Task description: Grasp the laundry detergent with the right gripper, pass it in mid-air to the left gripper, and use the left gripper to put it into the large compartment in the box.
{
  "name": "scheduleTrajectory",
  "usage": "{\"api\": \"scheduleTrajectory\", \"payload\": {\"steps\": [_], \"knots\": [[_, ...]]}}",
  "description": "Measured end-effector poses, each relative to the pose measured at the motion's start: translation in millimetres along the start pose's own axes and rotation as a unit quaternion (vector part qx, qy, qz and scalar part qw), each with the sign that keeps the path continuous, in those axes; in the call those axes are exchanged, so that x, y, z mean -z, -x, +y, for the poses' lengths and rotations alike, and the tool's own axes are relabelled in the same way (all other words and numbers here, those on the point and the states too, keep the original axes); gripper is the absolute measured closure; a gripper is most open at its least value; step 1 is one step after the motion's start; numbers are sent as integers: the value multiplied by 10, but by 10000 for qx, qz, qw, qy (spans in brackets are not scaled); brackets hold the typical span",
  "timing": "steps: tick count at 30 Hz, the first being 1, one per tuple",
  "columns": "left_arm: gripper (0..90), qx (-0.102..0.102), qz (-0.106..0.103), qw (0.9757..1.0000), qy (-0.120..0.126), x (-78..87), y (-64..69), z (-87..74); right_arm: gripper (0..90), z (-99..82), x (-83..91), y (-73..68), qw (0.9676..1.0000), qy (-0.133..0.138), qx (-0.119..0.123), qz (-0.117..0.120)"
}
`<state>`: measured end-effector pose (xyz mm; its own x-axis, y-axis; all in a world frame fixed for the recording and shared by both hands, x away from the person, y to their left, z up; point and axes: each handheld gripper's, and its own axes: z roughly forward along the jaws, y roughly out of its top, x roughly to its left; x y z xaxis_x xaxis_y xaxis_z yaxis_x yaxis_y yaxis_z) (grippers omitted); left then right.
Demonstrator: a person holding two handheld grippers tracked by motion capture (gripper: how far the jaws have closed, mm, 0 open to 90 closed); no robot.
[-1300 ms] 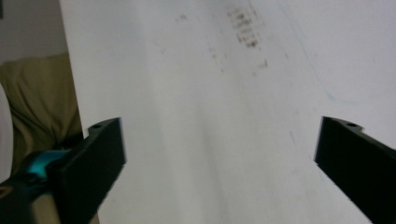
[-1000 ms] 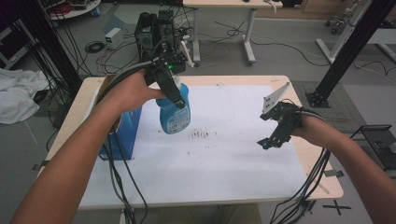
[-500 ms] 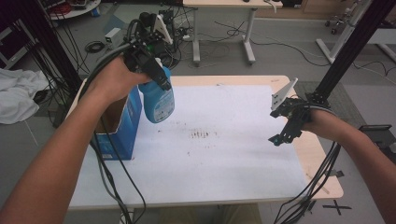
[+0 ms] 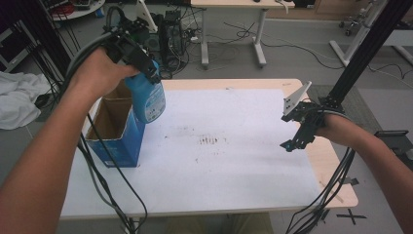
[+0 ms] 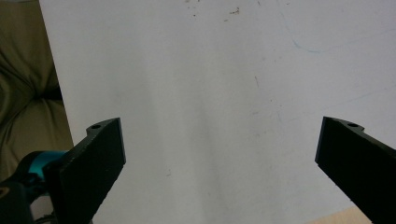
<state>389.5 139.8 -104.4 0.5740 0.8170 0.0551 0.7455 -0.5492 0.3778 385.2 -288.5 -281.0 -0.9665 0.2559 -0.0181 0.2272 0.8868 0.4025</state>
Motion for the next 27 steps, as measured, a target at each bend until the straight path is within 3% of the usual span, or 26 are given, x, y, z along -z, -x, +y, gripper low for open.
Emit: {"api": "scheduleTrajectory", "payload": {"steps": [6,11,14,27], "knots": [[380,-35,-1,10000,66,154,-124,-59,6,-11,5,14,9999,80,53,-132],[380,-46,-15,9997,242,308,-312,-187,7,-18,20,17,9999,85,-9,-125],[380,-79,-56,9997,213,361,-420,-253,7,-16,32,18,9999,54,17,-144],[380,-149,22,9997,197,350,-708,-447,7,-26,70,21,9998,17,-33,-183]]}}
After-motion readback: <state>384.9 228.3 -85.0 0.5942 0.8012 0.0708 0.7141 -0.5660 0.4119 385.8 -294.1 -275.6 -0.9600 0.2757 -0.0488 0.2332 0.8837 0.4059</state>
